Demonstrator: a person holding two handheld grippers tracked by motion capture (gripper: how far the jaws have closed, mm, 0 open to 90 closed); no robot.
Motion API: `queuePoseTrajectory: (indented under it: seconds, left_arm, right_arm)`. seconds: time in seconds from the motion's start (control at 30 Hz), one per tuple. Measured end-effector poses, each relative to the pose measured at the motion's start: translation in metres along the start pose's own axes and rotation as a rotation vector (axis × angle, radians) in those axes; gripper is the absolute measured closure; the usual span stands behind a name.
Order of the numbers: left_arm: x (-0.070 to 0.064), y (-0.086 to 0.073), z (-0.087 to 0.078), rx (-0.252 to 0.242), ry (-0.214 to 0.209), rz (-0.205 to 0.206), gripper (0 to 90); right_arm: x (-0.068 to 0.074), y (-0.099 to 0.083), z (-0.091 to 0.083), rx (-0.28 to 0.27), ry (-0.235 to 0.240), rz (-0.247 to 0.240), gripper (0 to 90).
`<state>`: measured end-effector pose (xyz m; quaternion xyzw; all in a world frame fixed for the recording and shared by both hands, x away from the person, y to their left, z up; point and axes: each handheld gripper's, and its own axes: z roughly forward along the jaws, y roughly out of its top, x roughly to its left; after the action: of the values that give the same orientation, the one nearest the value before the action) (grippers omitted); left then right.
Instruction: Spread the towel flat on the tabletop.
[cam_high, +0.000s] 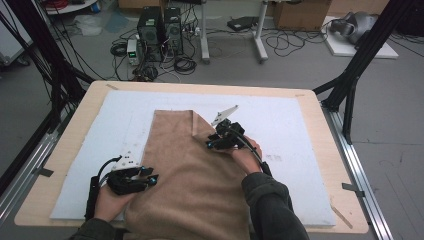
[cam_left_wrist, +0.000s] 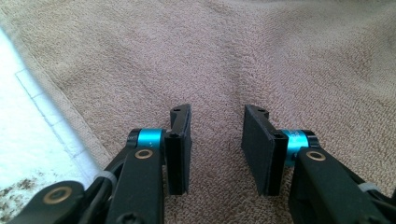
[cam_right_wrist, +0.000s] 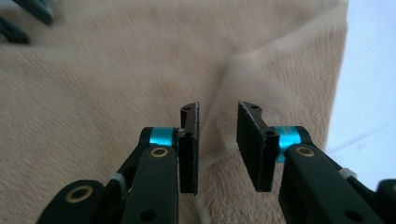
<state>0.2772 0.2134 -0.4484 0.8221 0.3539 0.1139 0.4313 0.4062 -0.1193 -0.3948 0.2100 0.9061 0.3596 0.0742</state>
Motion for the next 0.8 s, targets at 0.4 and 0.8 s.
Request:
queuePoseTrajectory:
  seconds: [0.4, 0.8]
  left_arm:
    - [0.001, 0.000, 0.001, -0.003, -0.001, -0.008, 60.5]
    - [-0.001, 0.000, 0.000, 0.004, 0.000, 0.002, 59.9]
  right_arm:
    - [0.024, 0.006, 0.041, 0.096, 0.050, -0.092, 54.1]
    - [-0.026, 0.009, -0.007, 0.020, -0.355, 0.006, 69.2]
